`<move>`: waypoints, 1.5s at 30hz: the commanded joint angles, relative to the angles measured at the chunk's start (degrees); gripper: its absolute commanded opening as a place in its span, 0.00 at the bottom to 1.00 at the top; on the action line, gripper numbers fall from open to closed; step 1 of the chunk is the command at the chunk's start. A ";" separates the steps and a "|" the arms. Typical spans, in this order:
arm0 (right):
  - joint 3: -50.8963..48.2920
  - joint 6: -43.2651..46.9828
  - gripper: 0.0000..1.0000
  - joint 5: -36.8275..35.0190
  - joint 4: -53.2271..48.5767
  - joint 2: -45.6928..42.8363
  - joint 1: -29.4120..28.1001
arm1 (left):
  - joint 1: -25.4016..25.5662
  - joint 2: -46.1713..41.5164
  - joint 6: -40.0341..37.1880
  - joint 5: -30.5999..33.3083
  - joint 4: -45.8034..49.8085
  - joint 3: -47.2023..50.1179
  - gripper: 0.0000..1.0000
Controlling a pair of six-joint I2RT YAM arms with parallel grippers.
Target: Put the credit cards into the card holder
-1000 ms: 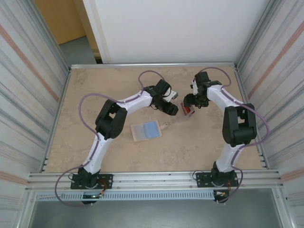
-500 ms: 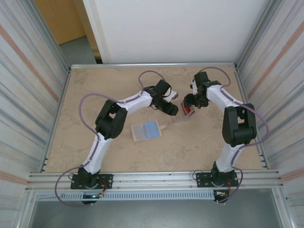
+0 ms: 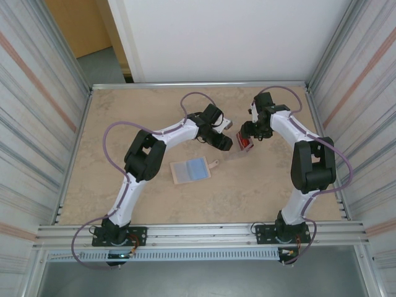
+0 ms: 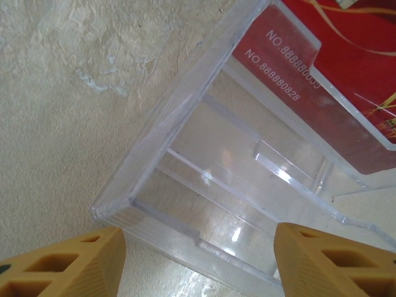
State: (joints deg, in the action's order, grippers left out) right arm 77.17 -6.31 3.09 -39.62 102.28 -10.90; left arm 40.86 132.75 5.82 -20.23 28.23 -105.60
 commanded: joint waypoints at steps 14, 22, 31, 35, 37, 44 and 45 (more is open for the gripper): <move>1.18 1.89 0.51 -0.36 -2.22 -3.69 -0.05 | 0.62 1.40 -2.48 3.81 3.93 2.48 0.65; 1.41 2.31 0.37 1.46 -2.19 -3.14 -0.38 | 0.76 1.33 -2.62 3.97 3.94 2.55 0.65; 2.08 2.71 0.25 2.88 -2.90 -2.61 -0.89 | 0.80 1.29 -2.84 4.32 3.98 2.71 0.65; 2.15 2.79 0.20 3.03 -3.18 -2.61 -1.06 | 0.80 1.23 -2.84 4.32 3.94 2.68 0.65; 2.33 2.88 0.17 3.15 -3.27 -2.63 -1.15 | 0.80 1.20 -2.87 4.32 4.02 2.70 0.65; 2.47 3.14 0.08 3.94 -3.49 -2.61 -1.41 | 0.75 0.94 -2.81 4.45 3.94 2.68 0.65; 2.46 3.21 0.07 4.11 -3.54 -2.61 -1.49 | 0.73 0.91 -2.84 4.44 3.89 2.62 0.65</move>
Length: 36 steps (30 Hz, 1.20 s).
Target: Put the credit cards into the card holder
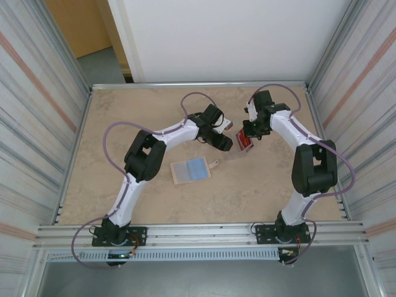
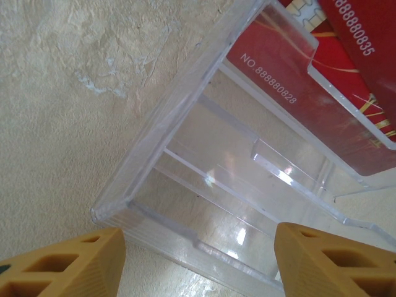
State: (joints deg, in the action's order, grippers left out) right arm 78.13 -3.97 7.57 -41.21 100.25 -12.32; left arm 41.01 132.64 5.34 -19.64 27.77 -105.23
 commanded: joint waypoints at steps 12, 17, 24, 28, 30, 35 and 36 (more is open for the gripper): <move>2.27 0.90 0.03 3.26 -2.43 -1.72 -0.03 | 0.65 0.88 -2.43 3.93 4.30 2.66 0.65; 2.71 0.74 0.03 3.85 -3.02 -2.06 0.01 | 0.65 1.03 -2.60 3.84 4.30 2.51 0.65; 2.95 -0.22 0.02 5.67 -3.29 -4.34 0.76 | 0.65 0.44 -2.81 3.88 4.35 2.55 0.66; 2.93 -1.73 0.01 9.52 -3.11 -6.94 1.99 | 0.56 -1.19 -3.31 3.55 4.74 2.49 0.70; 3.13 -2.39 0.01 11.03 -3.15 -8.83 2.12 | 0.47 -2.71 -3.83 3.59 5.02 2.29 0.74; 2.82 -5.90 0.00 16.30 -1.73 -15.30 2.36 | -0.07 -10.58 -7.02 1.93 5.44 2.71 0.81; 2.05 -6.95 0.00 17.68 -0.55 -17.04 2.46 | -0.27 -13.02 -8.07 1.48 5.23 3.50 0.83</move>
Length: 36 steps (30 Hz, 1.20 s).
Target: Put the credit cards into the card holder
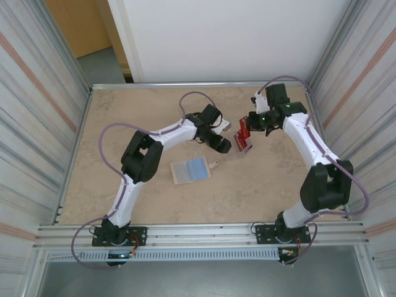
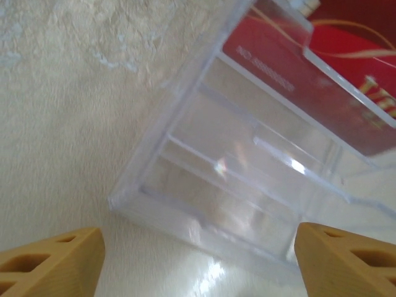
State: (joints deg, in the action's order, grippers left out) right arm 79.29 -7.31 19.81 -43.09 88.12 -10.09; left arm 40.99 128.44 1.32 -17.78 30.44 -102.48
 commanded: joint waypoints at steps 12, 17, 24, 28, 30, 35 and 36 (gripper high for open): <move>-18.21 -22.78 0.00 18.15 28.00 -24.98 -3.27 | -5.32 -39.06 -18.87 -24.77 9.60 18.66 0.89; -28.43 -22.15 0.00 16.91 40.52 -32.57 -9.05 | -15.91 -48.45 -15.78 -45.20 7.54 28.16 0.83; -32.43 -18.92 0.00 23.78 48.11 -29.61 -17.11 | -22.44 -53.31 -7.88 -53.02 -1.99 34.49 0.81; -32.03 -16.66 0.00 24.04 49.83 -28.35 -21.09 | -22.08 -52.85 -7.88 -55.29 -2.61 34.56 0.80; -32.07 -16.59 0.00 24.04 50.46 -27.55 -22.19 | -21.59 -52.31 -7.79 -56.42 -2.84 34.42 0.78; -32.79 -17.08 0.00 23.46 53.01 -26.44 -23.71 | -20.48 -51.10 -8.07 -55.80 -3.35 34.34 0.72; -32.67 -17.05 0.00 23.75 53.20 -26.13 -24.04 | -20.17 -50.92 -8.09 -55.61 -3.52 34.30 0.71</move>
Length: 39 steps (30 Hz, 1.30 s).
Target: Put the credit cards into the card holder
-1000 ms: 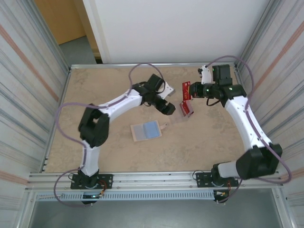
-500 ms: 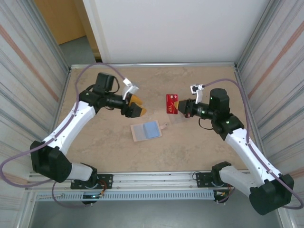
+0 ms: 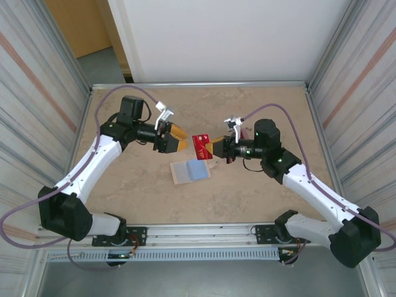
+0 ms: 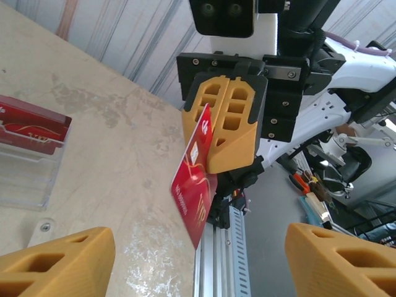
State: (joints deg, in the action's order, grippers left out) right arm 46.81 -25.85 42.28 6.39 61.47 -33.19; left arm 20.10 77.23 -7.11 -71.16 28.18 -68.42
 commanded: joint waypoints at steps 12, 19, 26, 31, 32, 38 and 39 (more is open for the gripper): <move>1.97 1.65 0.00 3.16 4.57 3.36 -2.22 | 3.02 2.53 1.99 -4.22 -3.20 -1.08 0.13; 1.85 2.50 0.16 3.33 3.33 3.72 -2.37 | 2.76 2.14 1.75 -4.15 -3.57 -0.25 0.00; 0.68 3.10 0.05 3.77 1.95 2.96 -1.92 | 2.03 1.91 1.52 -3.90 -3.68 0.13 0.00; -0.24 2.47 0.00 4.67 1.80 2.37 -0.85 | 0.47 1.32 2.06 -2.01 -3.60 0.13 0.49; -0.54 2.38 0.00 4.36 1.57 2.24 -0.62 | -0.18 1.09 2.64 -1.54 -3.51 0.29 0.54; -2.92 -0.80 0.00 0.85 -3.43 2.17 3.38 | -2.29 0.68 -4.31 9.00 12.64 -1.59 0.27; -3.40 -1.65 0.00 0.87 -4.12 2.65 4.35 | -2.03 1.13 -5.23 12.01 15.00 -1.22 0.17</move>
State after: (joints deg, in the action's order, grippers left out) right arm 44.62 -24.82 44.56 5.80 64.18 -31.09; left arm 17.52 78.59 -7.62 -66.96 32.14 -68.51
